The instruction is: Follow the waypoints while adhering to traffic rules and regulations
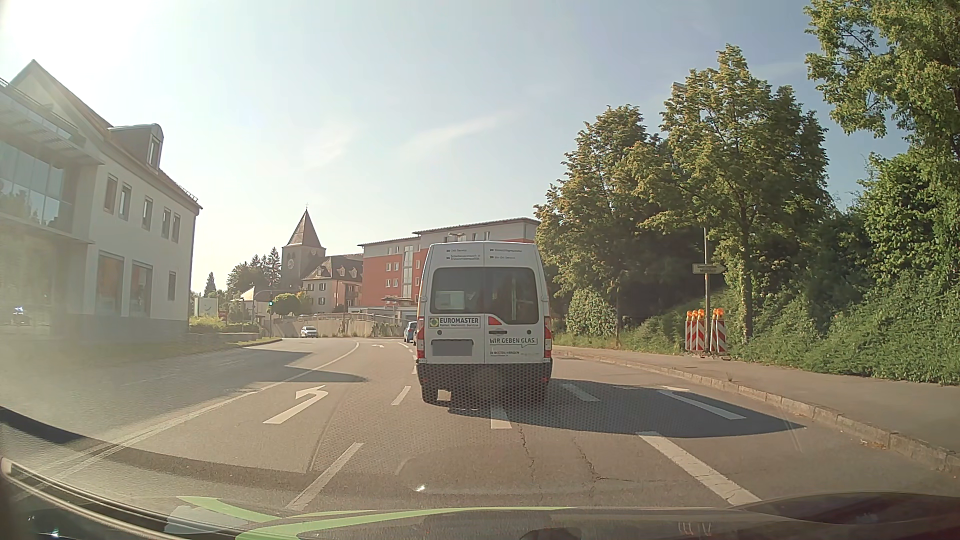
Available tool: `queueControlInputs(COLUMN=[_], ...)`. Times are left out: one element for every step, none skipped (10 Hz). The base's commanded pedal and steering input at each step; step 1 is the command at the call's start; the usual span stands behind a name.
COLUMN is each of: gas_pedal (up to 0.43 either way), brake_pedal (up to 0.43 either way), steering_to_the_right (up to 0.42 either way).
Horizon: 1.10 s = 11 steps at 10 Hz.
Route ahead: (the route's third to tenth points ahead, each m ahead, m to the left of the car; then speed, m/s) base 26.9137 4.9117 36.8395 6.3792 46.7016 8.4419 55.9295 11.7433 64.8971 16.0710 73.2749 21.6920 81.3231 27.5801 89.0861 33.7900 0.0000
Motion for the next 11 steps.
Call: queueControlInputs(gas_pedal=[0.0, 0.0, 0.0, 0.0, 0.0, 0.0, 0.0, 0.0, 0.0, 0.0, 0.0], brake_pedal=[0.28, 0.28, 0.28, 0.28, 0.28, 0.28, 0.28, 0.28, 0.287, 0.28, 0.28], steering_to_the_right=[-0.016, -0.016, -0.016, -0.016, -0.016, -0.016, -0.016, -0.016, -0.016, -0.016, -0.016])
